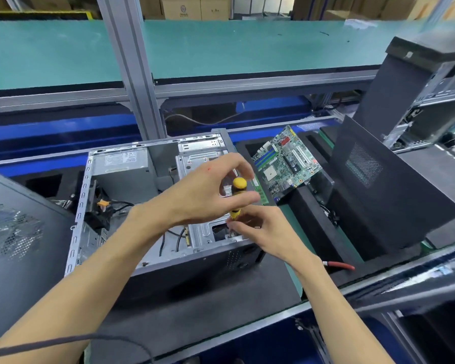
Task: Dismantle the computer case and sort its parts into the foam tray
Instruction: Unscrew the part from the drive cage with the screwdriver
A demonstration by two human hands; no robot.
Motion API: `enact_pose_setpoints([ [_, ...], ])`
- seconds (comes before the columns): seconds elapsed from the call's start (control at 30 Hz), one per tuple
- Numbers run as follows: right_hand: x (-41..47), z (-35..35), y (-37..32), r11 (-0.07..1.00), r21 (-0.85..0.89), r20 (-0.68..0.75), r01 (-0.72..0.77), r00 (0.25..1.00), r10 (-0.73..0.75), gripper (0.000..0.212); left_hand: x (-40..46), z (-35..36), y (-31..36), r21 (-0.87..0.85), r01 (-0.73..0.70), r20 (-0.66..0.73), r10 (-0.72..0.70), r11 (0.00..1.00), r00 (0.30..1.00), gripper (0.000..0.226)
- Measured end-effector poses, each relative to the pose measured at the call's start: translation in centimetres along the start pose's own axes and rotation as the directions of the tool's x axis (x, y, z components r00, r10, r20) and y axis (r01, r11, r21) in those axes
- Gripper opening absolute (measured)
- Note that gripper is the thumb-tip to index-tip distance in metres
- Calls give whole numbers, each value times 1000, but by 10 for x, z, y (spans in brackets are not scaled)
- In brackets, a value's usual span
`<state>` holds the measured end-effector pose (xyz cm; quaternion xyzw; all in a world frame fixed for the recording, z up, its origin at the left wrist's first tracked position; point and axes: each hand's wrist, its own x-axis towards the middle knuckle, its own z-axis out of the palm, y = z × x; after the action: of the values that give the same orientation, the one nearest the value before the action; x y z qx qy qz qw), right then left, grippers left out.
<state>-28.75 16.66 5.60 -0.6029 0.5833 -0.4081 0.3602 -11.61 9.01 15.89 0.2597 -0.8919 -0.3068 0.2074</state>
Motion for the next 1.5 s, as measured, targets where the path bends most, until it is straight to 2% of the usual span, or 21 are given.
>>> enact_pose_setpoints([
  [0.1,-2,1,-3,999,-11,-31,-32,999,32,8,4,-8,-10,-84,-101,135,112,991,984,33],
  [0.2,-6,7,-6,998,1,-42,-61,997,61,19,13,-11,-14,10,-128,72,127,992,989,20],
  [0.3,-9,15,-4,992,32,-97,-124,987,126,7,21,-5,-17,189,-96,-17,101,977,995,41],
  [0.37,-10,18,-2,988,61,-149,-142,977,149,3,22,-2,-23,61,-142,25,141,988,990,37],
  [0.43,-12,20,-2,989,75,-185,-129,972,141,5,22,-5,-28,-139,-162,150,182,977,972,31],
  [0.47,-13,21,-3,989,75,-192,-125,972,137,8,22,-8,-32,-184,-185,184,218,965,958,33],
  [0.57,-12,24,-3,991,53,-190,-125,973,133,14,23,-8,-38,-184,-256,114,279,949,954,24],
  [0.67,-11,27,-1,990,86,-216,-114,968,130,11,25,-2,-40,-71,-225,-12,225,972,974,30],
  [0.73,-12,28,0,991,97,-253,-97,960,119,6,25,1,-42,-46,-201,-43,199,979,979,36],
  [0.87,-12,30,6,985,155,-291,-80,949,123,9,23,0,-53,-252,-81,-106,56,964,993,27],
  [0.93,-13,32,6,976,215,-321,-38,941,107,10,18,0,-69,-243,-38,-138,4,969,990,14],
  [0.97,-13,34,5,967,256,-345,-12,933,103,11,14,1,-78,-206,-19,-95,0,978,995,10],
  [1.03,-13,35,5,946,323,-392,29,914,106,12,4,7,-93,-129,3,80,8,992,997,9],
  [1.13,-11,35,7,941,336,-417,40,902,110,12,-9,23,-104,-57,-62,272,75,996,959,9],
  [1.33,-10,34,6,941,335,-455,46,883,118,10,-7,50,-104,95,-232,371,182,968,911,6],
  [1.5,-13,32,5,943,327,-460,53,881,109,11,-4,54,-103,100,-245,376,191,964,907,5],
])
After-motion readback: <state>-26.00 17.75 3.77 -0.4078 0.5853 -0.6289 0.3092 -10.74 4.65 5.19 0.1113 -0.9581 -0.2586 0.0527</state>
